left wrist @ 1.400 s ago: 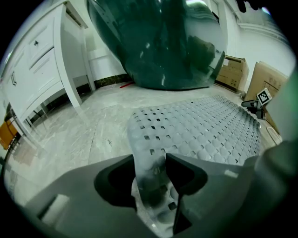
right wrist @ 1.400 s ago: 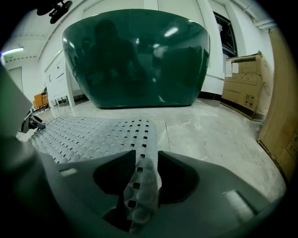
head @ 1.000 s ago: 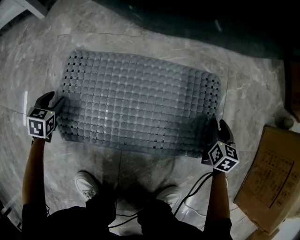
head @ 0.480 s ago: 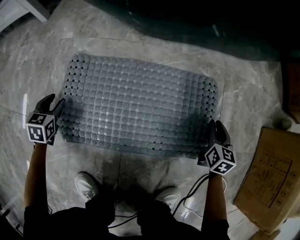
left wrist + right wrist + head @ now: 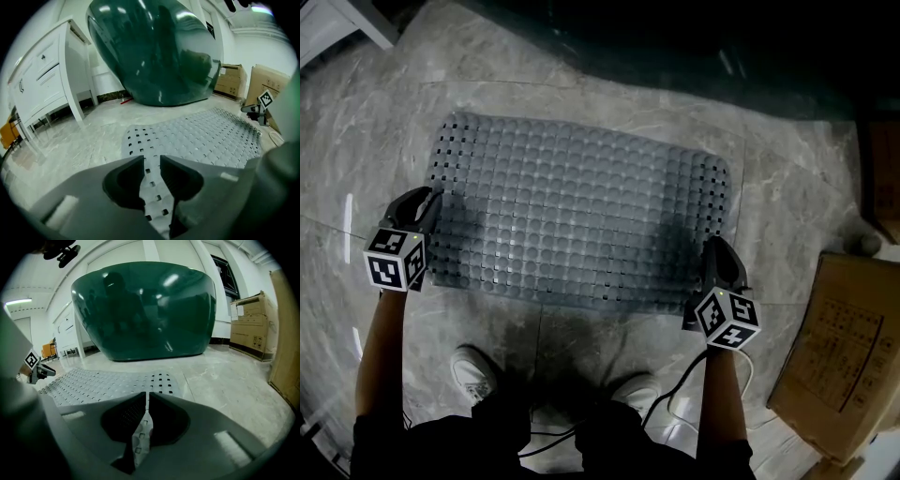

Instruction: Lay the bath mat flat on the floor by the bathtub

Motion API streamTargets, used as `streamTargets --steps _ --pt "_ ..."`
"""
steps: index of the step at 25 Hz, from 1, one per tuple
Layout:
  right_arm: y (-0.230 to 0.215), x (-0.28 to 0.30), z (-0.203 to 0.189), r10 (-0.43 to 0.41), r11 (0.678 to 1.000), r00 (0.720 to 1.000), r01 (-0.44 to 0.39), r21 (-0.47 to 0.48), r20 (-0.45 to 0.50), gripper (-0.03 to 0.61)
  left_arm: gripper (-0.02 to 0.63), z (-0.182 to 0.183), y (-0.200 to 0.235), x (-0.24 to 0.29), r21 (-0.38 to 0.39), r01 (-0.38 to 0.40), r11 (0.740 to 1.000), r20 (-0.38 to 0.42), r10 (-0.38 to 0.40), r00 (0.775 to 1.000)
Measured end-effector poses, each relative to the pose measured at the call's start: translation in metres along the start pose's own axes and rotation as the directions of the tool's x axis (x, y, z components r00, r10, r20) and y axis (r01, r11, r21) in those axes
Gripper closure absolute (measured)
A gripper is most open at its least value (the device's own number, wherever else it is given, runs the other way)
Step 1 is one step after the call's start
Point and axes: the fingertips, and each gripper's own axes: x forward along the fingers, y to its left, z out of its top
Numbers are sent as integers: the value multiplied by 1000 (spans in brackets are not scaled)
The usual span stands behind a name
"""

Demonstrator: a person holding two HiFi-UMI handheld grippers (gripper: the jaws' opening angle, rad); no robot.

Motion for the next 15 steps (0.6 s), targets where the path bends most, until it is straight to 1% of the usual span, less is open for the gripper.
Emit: streamTargets --steps 3,6,7,12,15 --pt "9 0 3 16 1000 1000 -16 -16 5 551 518 5 -7 0 -3 7 1000 17 -7 1000" --pt "18 2 8 36 999 999 -36 -14 12 551 576 10 -9 -2 -2 5 1000 32 -5 999" --pt "22 2 10 42 999 999 -41 -15 14 551 608 11 -11 -2 -3 6 1000 34 -6 999" --pt "42 6 19 64 997 998 -64 -46 -5 554 612 12 -20 -4 -1 28 1000 31 -28 999" --pt "53 5 28 93 995 996 -93 -43 6 554 612 15 -23 -7 -9 31 999 32 -31 999"
